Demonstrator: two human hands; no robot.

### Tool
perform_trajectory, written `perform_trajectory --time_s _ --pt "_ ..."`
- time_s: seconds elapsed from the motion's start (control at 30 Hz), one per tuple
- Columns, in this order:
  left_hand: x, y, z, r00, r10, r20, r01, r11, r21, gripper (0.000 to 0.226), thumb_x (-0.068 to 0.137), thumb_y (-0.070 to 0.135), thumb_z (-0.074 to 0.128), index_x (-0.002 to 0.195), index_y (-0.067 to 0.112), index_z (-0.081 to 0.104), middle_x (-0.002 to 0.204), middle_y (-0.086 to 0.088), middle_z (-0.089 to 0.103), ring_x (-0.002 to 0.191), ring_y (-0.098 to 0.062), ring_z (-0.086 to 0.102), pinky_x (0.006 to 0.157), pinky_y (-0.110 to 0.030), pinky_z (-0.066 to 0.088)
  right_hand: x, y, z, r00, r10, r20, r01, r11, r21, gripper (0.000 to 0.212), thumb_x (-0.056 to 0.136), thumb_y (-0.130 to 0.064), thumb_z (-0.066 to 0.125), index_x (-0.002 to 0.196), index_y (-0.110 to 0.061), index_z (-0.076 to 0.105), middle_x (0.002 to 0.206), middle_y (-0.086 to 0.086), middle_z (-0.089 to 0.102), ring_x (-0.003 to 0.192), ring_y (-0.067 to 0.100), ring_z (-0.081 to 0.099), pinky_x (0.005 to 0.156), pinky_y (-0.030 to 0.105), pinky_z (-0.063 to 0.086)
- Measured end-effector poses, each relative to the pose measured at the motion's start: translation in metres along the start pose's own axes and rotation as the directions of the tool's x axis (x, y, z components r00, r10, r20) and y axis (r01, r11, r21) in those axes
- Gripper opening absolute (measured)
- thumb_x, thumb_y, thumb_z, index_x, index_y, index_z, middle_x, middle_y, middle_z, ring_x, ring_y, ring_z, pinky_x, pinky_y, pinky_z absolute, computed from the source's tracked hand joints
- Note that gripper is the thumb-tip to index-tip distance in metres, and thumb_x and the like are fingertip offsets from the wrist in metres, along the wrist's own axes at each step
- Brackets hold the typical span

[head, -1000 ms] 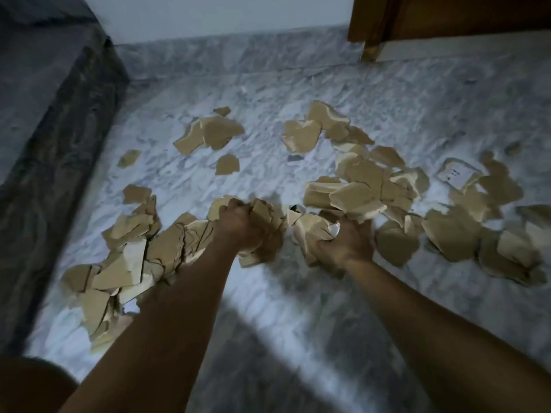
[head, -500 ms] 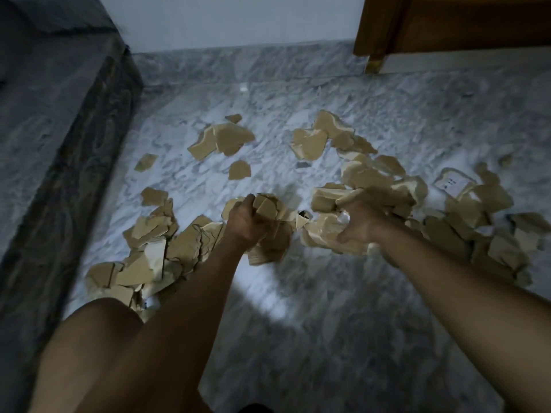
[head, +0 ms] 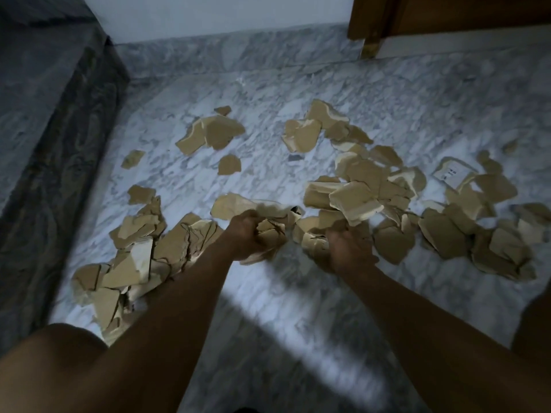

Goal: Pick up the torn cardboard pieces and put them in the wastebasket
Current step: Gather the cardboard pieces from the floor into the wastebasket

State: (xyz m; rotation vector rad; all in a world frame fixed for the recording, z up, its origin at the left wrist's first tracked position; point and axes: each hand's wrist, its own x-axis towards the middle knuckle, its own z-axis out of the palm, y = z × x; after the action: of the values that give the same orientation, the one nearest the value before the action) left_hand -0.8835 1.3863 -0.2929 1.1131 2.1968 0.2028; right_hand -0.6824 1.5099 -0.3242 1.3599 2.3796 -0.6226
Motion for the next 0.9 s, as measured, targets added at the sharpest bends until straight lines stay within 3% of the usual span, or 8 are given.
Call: perform_trajectory --time_s 0.17,0.3,0.37,0.5,0.63,0.77,0.83,0.9 --pt "0.008 -0.007 0.024 0.997 -0.027 -0.075 0.038 0.989 0.145 0.063 0.068 0.062 0.056 0.118 0.026 0.065 0.129 -0.008 0.051 0.119 -0.031 0.050 0.103 -0.040 0.043 0.005 0.005 0.012 1.000 -0.014 -0.006 0.014 0.998 -0.058 0.039 0.087 -0.032 0.064 0.123 -0.027 0.051 0.131 0.009 0.048 0.121 0.041 0.048 0.094 0.061 0.046" --pt "-0.002 -0.010 0.032 0.986 0.082 -0.147 -0.063 0.990 0.126 0.073 0.063 0.061 0.041 0.119 0.021 0.066 0.120 -0.007 0.061 0.116 -0.028 0.052 0.105 -0.029 0.040 0.004 -0.001 0.007 1.000 0.010 -0.028 -0.011 0.999 -0.039 0.043 0.088 -0.027 0.064 0.128 -0.031 0.051 0.133 0.008 0.045 0.125 0.039 0.046 0.093 0.065 0.044" --pt "-0.008 -0.011 0.035 0.977 0.079 -0.200 -0.059 0.993 0.107 0.076 0.060 0.058 0.055 0.127 0.023 0.061 0.131 -0.007 0.055 0.122 -0.026 0.048 0.106 -0.033 0.042 0.006 0.004 0.007 0.998 -0.055 -0.012 0.055 0.998 -0.024 0.044 0.082 -0.033 0.069 0.124 -0.029 0.057 0.130 0.005 0.055 0.118 0.033 0.055 0.095 0.054 0.050" --pt "-0.015 -0.010 0.049 0.963 0.093 -0.252 -0.037 0.976 0.216 0.073 0.069 0.044 0.080 0.134 0.027 0.051 0.133 -0.008 0.042 0.116 -0.032 0.047 0.091 -0.043 0.048 0.016 0.010 -0.019 0.991 -0.120 0.061 0.096 0.947 0.305 0.070 0.059 -0.042 0.089 0.123 -0.025 0.066 0.118 -0.002 0.068 0.108 0.022 0.064 0.092 0.037 0.053" --pt "-0.023 -0.012 0.053 0.957 0.081 -0.277 -0.101 0.993 -0.057 0.070 0.069 0.033 0.082 0.128 0.025 0.045 0.110 -0.006 0.055 0.095 -0.028 0.058 0.075 -0.034 0.047 0.019 0.013 -0.027 0.975 -0.217 0.039 0.206 0.960 0.188 0.064 0.061 -0.042 0.084 0.121 -0.030 0.062 0.122 -0.001 0.065 0.111 0.023 0.062 0.093 0.038 0.052" --pt "-0.034 -0.015 0.030 0.933 -0.137 -0.333 -0.010 0.914 -0.405 0.064 0.064 0.035 0.085 0.111 0.025 0.043 0.095 0.002 0.066 0.079 -0.018 0.062 0.066 -0.029 0.049 -0.004 0.021 -0.006 0.955 -0.235 0.184 0.235 0.972 0.018 0.083 0.050 -0.073 0.070 0.124 -0.035 0.059 0.121 -0.004 0.065 0.107 0.020 0.064 0.090 0.035 0.055" --pt "-0.035 -0.023 0.011 0.959 -0.190 -0.209 0.083 0.897 -0.433 0.040 0.067 0.027 0.087 0.091 0.024 0.055 0.093 0.003 0.065 0.079 -0.013 0.062 0.064 -0.022 0.047 -0.009 0.023 -0.008 0.923 -0.313 0.224 0.320 0.947 0.006 0.083 0.053 -0.077 0.069 0.124 -0.035 0.058 0.118 -0.006 0.066 0.105 0.018 0.065 0.089 0.033 0.055" --pt "-0.034 -0.032 -0.004 0.955 -0.294 -0.029 0.244 0.841 -0.483 0.029 0.068 0.025 0.088 0.074 0.023 0.059 0.082 0.007 0.067 0.067 -0.006 0.065 0.057 -0.016 0.048 -0.008 0.024 -0.019 0.915 -0.316 0.250 0.295 0.948 0.120 0.071 0.060 -0.063 0.080 0.122 -0.035 0.061 0.115 -0.010 0.067 0.105 0.015 0.065 0.091 0.031 0.054"
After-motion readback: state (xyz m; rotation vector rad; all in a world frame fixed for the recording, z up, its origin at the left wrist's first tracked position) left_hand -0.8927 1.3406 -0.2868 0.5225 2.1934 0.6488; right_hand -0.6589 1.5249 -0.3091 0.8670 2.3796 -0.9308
